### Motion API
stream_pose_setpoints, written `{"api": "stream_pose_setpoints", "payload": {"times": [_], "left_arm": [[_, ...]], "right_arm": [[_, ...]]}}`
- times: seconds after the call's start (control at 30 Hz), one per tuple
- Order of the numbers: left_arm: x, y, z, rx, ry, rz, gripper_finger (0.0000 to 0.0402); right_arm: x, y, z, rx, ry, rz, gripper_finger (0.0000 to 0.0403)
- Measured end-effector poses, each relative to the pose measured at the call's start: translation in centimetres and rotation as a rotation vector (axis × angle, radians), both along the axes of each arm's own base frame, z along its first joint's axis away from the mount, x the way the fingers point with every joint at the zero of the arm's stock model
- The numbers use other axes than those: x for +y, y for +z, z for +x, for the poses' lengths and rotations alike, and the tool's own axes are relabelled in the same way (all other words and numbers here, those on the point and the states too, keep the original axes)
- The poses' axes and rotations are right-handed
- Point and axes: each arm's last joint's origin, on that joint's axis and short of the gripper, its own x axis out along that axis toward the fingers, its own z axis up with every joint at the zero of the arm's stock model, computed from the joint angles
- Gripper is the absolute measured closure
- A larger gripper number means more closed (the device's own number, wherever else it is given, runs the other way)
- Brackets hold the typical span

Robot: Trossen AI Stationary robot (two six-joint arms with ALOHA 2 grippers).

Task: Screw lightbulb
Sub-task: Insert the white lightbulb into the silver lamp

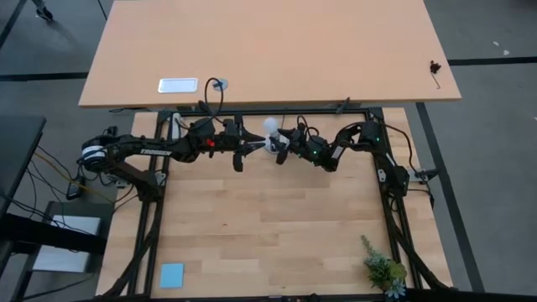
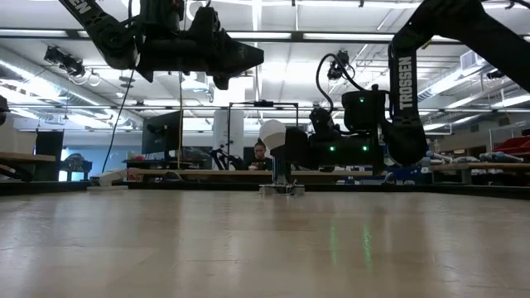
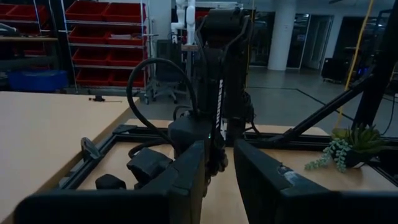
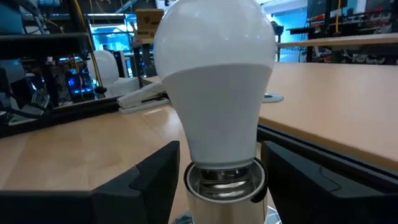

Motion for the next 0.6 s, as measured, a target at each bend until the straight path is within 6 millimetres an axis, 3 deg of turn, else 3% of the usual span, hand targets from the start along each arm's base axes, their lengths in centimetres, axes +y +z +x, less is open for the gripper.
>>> {"api": "stream_pose_setpoints", "payload": {"times": [0.3, 0.6], "left_arm": [[0.0, -0.1, 0.0, 0.007, 0.000, -0.003, 0.0307], [0.0, -0.1, 0.0, 0.007, 0.000, -0.003, 0.0307]], "right_arm": [[0.0, 0.0, 0.0, -0.017, 0.002, 0.040, 0.0151], [0.3, 1.4, -0.7, 0.073, 0.002, 0.078, 0.0113]]}}
